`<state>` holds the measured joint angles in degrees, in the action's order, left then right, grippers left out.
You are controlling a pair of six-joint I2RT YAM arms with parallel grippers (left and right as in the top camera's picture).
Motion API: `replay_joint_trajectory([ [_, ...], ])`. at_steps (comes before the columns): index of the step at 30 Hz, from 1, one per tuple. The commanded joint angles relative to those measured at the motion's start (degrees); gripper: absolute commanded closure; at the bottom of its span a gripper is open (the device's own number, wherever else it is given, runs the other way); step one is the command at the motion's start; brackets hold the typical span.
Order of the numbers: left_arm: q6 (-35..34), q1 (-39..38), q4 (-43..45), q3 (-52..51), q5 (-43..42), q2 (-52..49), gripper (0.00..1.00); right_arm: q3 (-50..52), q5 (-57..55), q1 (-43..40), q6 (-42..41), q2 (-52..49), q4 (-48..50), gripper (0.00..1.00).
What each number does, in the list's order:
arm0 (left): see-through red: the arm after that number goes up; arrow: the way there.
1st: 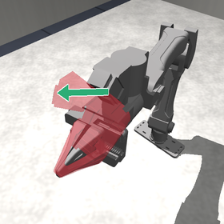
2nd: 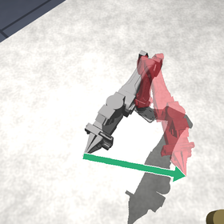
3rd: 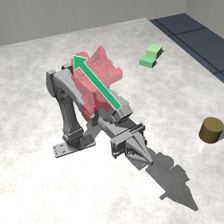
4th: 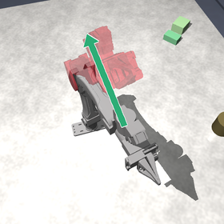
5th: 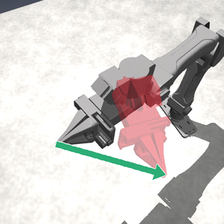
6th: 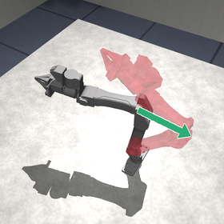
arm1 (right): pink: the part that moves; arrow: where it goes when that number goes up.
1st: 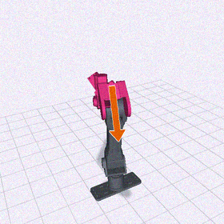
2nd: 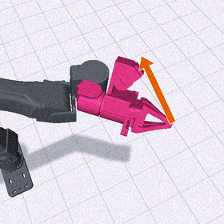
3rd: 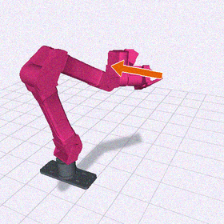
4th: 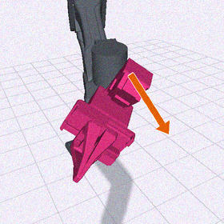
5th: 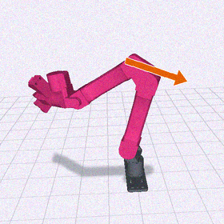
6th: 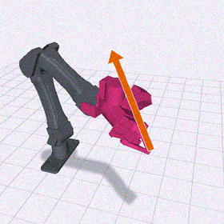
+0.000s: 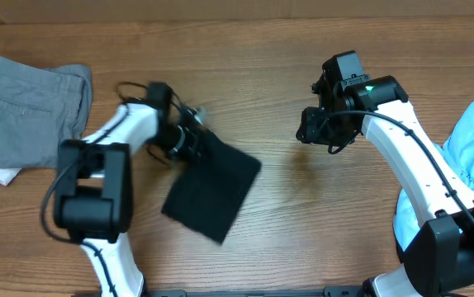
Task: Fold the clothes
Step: 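Carry the black bundle left and place it on the grey garment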
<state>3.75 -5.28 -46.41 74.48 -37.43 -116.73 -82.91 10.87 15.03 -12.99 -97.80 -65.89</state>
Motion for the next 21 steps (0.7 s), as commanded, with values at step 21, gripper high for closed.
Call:
replay_joint_trajectory([
  [21, -5.46, 33.46, 23.45, 11.34, 21.79, 19.17, 0.92, -0.72, -3.56, 0.0, 0.35, 0.24, -0.94, 0.53],
])
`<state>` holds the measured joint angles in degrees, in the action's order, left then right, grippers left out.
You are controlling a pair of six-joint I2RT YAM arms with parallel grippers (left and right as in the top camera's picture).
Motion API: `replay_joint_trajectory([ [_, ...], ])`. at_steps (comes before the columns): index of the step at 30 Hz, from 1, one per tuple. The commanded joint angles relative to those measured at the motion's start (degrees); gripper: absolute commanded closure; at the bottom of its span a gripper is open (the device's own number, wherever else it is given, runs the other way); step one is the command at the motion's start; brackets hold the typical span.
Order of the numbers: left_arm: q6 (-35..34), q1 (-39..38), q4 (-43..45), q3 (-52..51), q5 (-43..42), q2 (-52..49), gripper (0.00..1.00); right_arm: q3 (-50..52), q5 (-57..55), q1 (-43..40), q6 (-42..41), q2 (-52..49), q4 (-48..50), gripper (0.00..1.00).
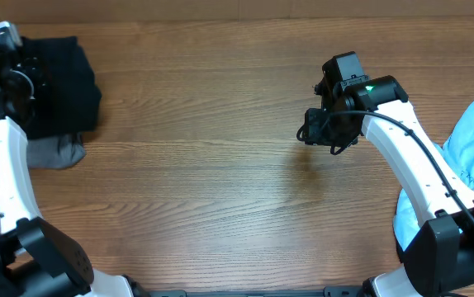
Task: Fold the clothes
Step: 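Carry the black bundle left and place it on the grey garment, then release the bundle and withdraw the left gripper rightward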
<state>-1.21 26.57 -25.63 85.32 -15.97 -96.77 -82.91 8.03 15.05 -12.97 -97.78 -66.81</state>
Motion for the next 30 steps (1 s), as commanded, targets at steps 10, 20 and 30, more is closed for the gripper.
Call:
replay_joint_trajectory([
  [10, -0.52, 5.42, 6.54, 0.5, 5.68, -2.14, 0.92, -0.72, -0.72, -0.02, -0.76, 0.2, 0.04, 0.52],
  [20, -0.57, 7.43, 11.72, 0.5, 8.57, -8.09, 0.91, -0.72, -0.7, -0.02, -0.76, 0.22, 0.02, 0.52],
  [30, -3.56, 11.61, 25.86, 0.5, 18.51, -16.09, 0.05, -0.72, -0.72, -0.02, -0.74, 0.22, 0.02, 0.53],
])
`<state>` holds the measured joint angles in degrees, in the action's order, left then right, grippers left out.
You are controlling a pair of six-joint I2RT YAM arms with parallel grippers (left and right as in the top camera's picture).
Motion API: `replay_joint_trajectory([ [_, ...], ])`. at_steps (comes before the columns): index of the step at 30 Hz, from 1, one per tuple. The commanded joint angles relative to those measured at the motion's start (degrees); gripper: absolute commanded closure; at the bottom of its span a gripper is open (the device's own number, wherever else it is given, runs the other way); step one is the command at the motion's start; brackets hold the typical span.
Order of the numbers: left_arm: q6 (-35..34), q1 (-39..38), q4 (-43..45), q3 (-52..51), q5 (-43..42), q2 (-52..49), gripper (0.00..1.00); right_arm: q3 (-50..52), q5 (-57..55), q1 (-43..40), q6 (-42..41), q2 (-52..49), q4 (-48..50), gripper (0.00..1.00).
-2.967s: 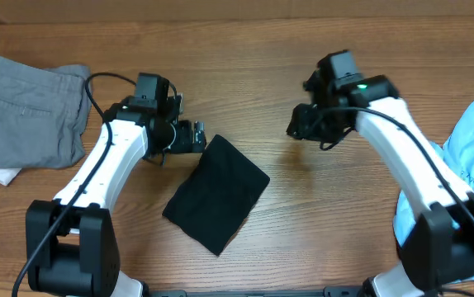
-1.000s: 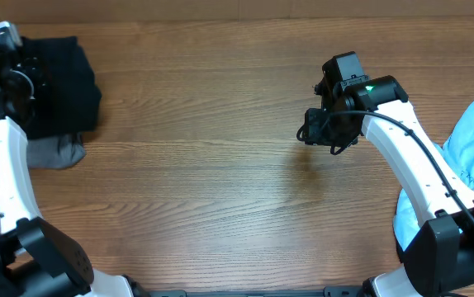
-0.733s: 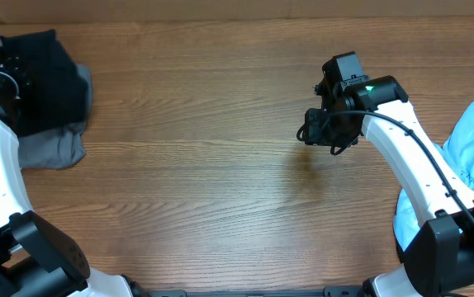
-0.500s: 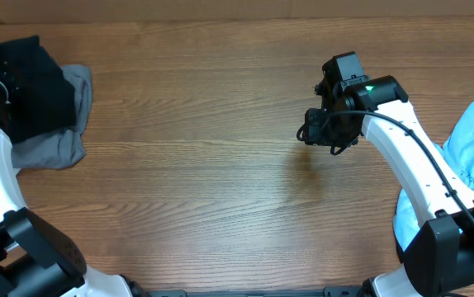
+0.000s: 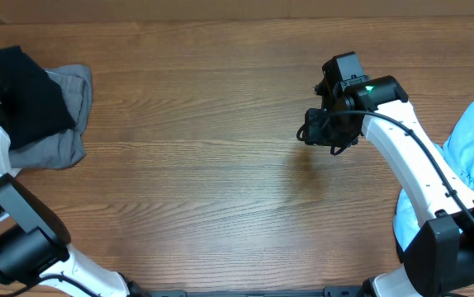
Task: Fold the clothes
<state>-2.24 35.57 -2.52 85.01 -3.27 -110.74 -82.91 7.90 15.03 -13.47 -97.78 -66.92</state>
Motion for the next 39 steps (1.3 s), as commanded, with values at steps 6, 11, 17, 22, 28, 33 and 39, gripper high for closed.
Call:
replay_joint_trajectory([
  [6, -3.61, 7.17, -1.77, 1.53, 5.14, -1.99, 0.0, -0.72, -0.59, 0.0, -0.22, 0.22, 0.07, 0.53],
  [11, -3.58, 7.91, -6.51, 3.37, 3.23, 2.12, 0.0, -0.72, -0.59, 0.0, -0.2, 0.22, -0.11, 0.53],
  [17, -5.55, 4.39, -6.62, 4.02, -7.26, 10.51, 0.0, -0.72, -0.57, 0.0, -0.2, 0.22, 0.72, 0.18],
  [22, -5.4, -4.37, -11.69, 4.02, -8.79, 13.92, 0.0, -0.72, -0.59, 0.0, 0.0, 0.2, 6.32, 0.0],
  [28, 2.27, -22.56, -29.81, 4.02, -8.28, 12.74, 0.0, -0.74, -6.49, 0.0, 0.0, 0.22, 19.71, 0.0],
  [33, 3.54, -32.7, -49.59, 4.02, -8.13, 11.69, 0.0, -0.85, -11.06, -1.09, 1.95, 0.46, 19.98, 0.0],
  [39, 3.32, -39.3, -70.6, 3.96, -5.92, 11.69, 0.0, -0.74, -5.07, -6.34, 1.14, 4.17, 13.86, 0.0],
])
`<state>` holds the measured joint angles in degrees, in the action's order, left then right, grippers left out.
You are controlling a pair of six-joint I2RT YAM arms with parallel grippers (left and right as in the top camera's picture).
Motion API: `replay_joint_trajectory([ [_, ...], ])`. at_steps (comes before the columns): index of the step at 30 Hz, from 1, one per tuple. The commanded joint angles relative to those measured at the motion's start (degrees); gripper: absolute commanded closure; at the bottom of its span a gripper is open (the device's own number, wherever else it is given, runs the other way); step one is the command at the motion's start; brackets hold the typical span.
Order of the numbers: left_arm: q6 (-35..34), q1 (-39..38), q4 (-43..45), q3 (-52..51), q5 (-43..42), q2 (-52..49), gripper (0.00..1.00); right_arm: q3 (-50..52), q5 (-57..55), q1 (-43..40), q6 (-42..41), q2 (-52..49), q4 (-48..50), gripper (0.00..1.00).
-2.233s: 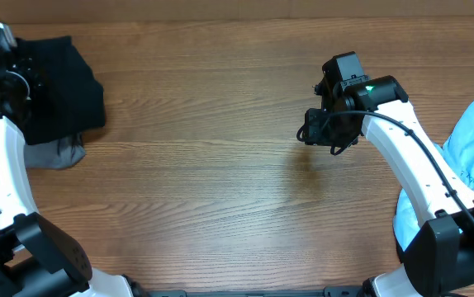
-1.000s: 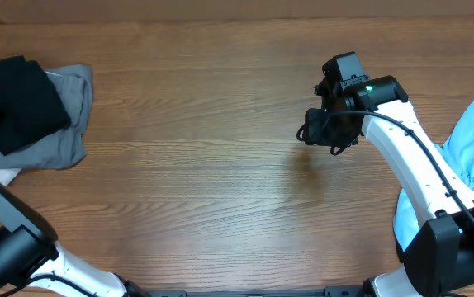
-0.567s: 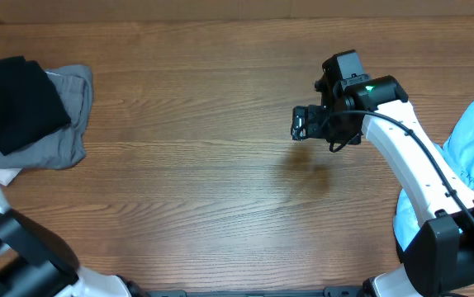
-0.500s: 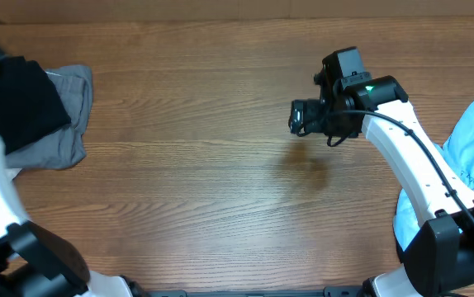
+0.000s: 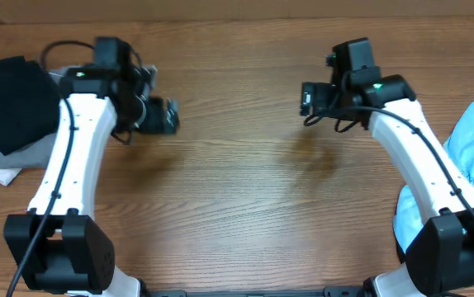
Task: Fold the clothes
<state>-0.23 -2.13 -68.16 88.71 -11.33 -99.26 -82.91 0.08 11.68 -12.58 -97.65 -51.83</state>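
A folded black garment (image 5: 10, 103) lies on the folded grey trousers at the table's far left. My left gripper (image 5: 169, 117) is out over bare wood to the right of that stack, open and holding nothing. My right gripper (image 5: 307, 101) hangs over the right half of the table, also empty; the overhead view does not show how its jaws stand. A light blue garment is bunched at the right edge.
A corner of white cloth pokes out from under the grey trousers. The wooden table (image 5: 237, 206) runs between the two arms. Both arm bases stand at the front edge.
My left gripper was at the far left on the black garment; now it is right of the stack, empty, with the garment left lying there. My right gripper has shifted slightly up.
My left gripper first held the folded black garment at mid-table. Then it had the garment over the grey trousers at the far left, and stayed on it there. Now the garment rests on the stack and my left gripper is off it. The right arm barely moved.
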Motion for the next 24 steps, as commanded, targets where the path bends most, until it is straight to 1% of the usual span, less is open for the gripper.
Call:
replay_joint_trajectory([
  [1, 1.31, -2.1, -7.39, 0.26, 3.17, 0.22, 0.0, -0.7, 3.96, -3.74, 0.22, 5.2, -2.27, 0.0],
  [5, -0.22, -2.4, -12.57, 0.02, 3.93, 0.55, 0.0, 0.72, 5.6, -4.55, 0.22, 10.16, -4.07, 0.0],
  [9, -0.24, -2.58, -10.93, -2.51, 3.72, 4.83, 0.0, 6.62, 5.57, -4.55, -1.07, 18.36, -2.4, 0.0],
  [11, -0.68, -2.8, -7.58, -5.73, 3.78, 9.46, 0.0, 11.65, 5.29, -4.55, -2.14, 24.26, 0.48, 0.0],
  [14, -1.49, -3.28, 1.36, -14.1, 3.85, 20.26, 0.0, 21.11, 2.49, -4.52, -2.47, 35.15, 7.32, 0.0],
  [16, -1.49, -3.93, 9.55, -21.81, 4.02, 30.05, 0.0, 27.89, -0.74, -4.52, -2.49, 43.34, 12.7, 0.0],
  [19, -1.49, -4.33, 18.84, -31.3, 4.42, 44.02, 0.0, 37.22, -4.7, -4.52, -2.45, 55.04, 19.58, 0.0],
  [21, -1.46, -4.28, 22.38, -35.1, 4.46, 51.23, 0.0, 41.13, -5.18, -4.52, -2.45, 60.65, 20.98, 0.0],
  [24, -1.46, -4.28, 25.49, -37.83, 4.42, 59.45, 0.0, 44.0, -5.16, -4.52, -2.43, 66.07, 18.43, 0.0],
])
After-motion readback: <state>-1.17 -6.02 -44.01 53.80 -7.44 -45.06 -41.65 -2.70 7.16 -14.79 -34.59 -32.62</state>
